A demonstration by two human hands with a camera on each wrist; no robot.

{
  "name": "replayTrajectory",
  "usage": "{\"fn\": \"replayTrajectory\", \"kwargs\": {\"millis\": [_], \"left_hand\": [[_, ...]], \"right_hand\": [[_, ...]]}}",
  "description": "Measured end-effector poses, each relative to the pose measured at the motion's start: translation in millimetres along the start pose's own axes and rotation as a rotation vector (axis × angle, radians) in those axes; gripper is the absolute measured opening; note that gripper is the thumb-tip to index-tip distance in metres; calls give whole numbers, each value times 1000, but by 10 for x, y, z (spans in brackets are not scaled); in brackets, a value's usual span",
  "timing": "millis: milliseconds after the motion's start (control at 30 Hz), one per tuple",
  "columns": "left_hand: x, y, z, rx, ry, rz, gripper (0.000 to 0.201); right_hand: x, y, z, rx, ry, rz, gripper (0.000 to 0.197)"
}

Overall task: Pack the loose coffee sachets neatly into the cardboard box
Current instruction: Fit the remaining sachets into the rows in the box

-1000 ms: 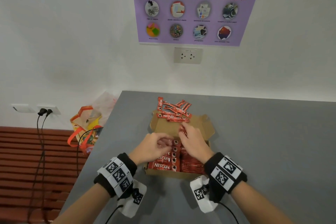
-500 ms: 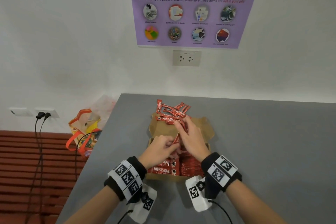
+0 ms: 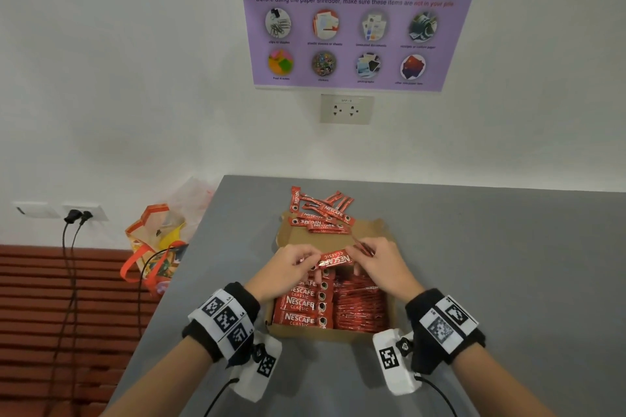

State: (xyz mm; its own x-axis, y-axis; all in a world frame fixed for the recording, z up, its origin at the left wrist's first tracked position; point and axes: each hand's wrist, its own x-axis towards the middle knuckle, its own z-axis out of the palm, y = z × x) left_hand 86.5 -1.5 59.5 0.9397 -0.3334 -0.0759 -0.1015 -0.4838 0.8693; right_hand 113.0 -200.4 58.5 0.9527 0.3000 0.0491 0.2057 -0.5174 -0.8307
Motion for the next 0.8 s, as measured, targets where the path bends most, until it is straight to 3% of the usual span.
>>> {"fn": "replayTrajectory", "kwargs": {"millis": [133, 233, 367, 533, 633, 800], "left_hand": [[-16, 2, -111, -24, 27, -7, 20], [6, 64, -130, 41, 79, 41, 6], [116, 241, 45, 202, 80, 101, 22], [145, 297, 204, -192, 170, 52, 13], [149, 238, 236, -431, 271, 0, 21], [194, 124, 304, -515, 330, -23, 7]], "right_hand": [[14, 110, -100, -21, 33, 31, 31], [21, 51, -153, -77, -41, -47, 31], [91, -135, -76, -126, -95, -141, 22], [58, -139, -79, -33, 96, -170, 22], [-35, -31, -103, -10, 22, -89, 19], [-86, 64, -127, 90, 19, -51, 13]]}}
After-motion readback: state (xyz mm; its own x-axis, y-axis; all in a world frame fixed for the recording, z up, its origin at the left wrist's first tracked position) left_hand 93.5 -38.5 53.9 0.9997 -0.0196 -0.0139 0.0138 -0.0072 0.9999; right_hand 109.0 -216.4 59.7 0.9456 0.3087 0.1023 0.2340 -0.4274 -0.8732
